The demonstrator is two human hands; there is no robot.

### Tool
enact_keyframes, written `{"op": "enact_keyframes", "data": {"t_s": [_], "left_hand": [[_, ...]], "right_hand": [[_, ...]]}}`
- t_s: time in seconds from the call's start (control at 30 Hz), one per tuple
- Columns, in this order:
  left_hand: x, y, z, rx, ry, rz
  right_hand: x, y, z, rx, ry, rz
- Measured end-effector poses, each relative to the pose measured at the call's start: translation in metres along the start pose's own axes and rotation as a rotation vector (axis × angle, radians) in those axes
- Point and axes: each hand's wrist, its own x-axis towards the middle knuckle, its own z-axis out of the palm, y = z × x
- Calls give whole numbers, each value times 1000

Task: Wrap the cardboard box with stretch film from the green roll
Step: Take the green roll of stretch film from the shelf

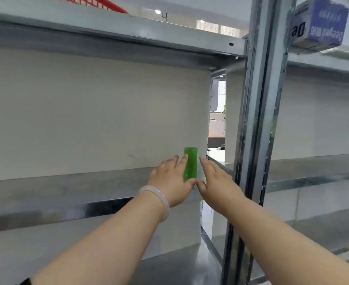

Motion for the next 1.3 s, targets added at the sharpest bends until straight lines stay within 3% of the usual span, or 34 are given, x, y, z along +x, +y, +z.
{"op": "enact_keyframes", "data": {"t_s": [0.37, 0.6, 0.77, 0.97, 1.3], "left_hand": [[50, 9, 34, -503, 50, -173], [45, -6, 21, -763, 337, -306], [2, -42, 0, -733, 543, -387], [-100, -89, -43, -556, 632, -582], [-337, -101, -113, -443, 838, -923]], "right_hand": [[75, 31, 33, 230, -56, -14], [89, 15, 48, 466, 17, -108], [86, -46, 68, 721, -36, -204], [41, -150, 92, 980, -202, -335], [-120, -322, 86, 1143, -494, -604]]}}
